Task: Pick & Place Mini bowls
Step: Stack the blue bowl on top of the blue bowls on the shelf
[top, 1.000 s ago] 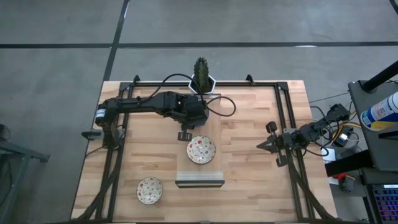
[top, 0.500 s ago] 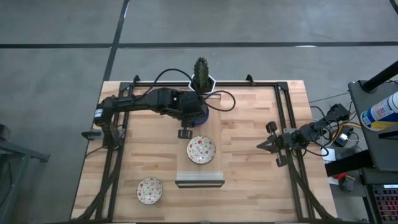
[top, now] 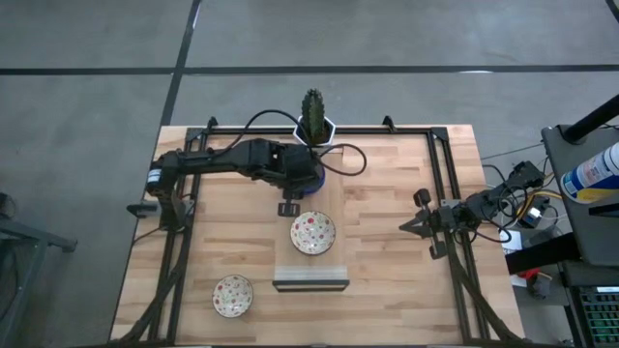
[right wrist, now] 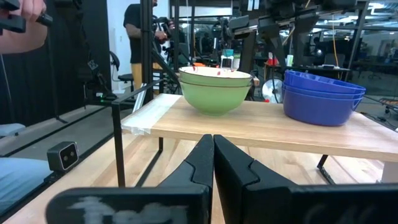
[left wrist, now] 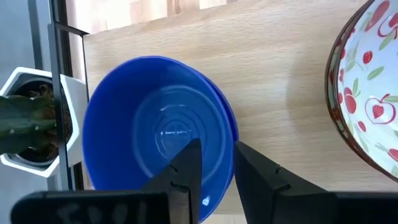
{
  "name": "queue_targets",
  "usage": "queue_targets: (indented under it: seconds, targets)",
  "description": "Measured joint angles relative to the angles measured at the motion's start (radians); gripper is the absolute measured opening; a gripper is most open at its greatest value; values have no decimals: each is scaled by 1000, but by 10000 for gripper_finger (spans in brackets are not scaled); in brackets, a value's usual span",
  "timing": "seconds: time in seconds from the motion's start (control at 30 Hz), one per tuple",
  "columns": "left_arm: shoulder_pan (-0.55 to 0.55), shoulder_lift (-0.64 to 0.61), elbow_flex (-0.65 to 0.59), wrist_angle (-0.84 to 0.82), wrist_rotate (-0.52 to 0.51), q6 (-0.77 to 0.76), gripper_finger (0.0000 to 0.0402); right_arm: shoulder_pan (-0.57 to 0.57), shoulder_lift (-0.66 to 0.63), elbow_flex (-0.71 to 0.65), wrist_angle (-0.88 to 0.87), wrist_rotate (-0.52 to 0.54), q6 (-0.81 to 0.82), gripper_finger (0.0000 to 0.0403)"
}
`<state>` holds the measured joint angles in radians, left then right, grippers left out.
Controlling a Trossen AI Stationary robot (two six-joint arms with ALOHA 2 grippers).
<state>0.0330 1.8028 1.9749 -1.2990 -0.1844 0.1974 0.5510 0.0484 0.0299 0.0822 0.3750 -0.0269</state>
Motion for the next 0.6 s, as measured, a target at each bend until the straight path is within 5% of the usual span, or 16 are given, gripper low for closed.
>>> queue_targets:
  seconds: [0.6]
  targets:
    - [5, 6, -50, 36, -53, 4, 87, 0, 0, 0, 0, 0, 0, 8]
